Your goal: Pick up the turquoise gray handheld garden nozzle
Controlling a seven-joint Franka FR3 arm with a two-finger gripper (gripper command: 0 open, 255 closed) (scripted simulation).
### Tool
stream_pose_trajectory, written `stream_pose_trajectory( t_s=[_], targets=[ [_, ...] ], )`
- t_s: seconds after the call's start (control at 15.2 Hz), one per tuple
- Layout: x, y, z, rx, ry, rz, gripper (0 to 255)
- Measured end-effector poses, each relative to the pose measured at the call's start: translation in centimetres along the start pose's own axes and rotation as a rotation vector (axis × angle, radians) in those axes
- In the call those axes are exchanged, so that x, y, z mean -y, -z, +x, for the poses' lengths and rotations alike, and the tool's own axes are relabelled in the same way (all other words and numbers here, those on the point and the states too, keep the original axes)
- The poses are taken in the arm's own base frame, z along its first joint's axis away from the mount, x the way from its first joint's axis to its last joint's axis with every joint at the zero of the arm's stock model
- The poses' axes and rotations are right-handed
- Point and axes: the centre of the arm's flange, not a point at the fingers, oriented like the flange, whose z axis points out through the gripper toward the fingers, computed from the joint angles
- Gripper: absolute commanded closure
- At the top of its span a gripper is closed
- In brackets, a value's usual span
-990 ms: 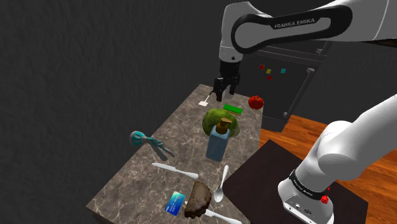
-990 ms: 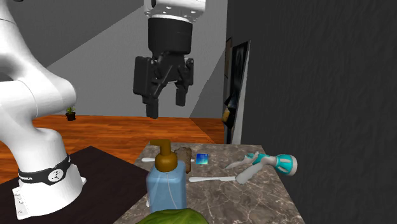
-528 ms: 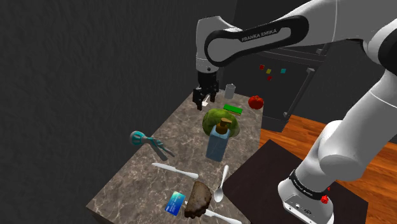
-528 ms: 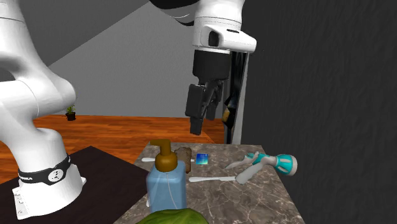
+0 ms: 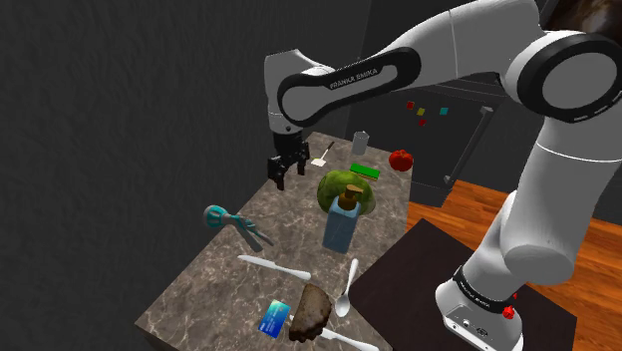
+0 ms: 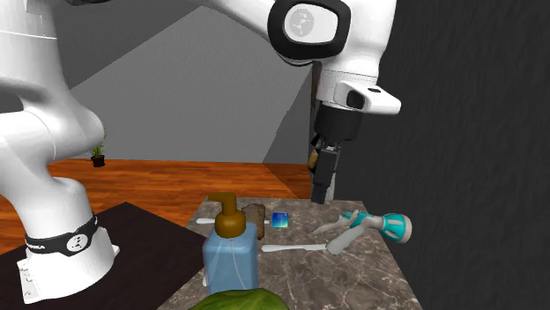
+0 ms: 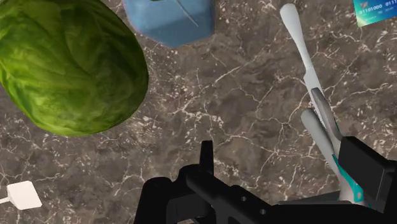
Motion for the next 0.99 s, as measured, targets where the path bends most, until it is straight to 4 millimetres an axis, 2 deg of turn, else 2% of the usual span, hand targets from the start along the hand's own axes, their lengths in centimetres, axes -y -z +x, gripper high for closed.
stream_pose_trajectory(
  t_s=[0.79,0.99],
  targets=[
    [11.2,-6.7,9.7,0.037,0.122,-0.005,0],
    [13.3,-8.2,10.9,0.044,0.14,-0.007,0]
  ],
)
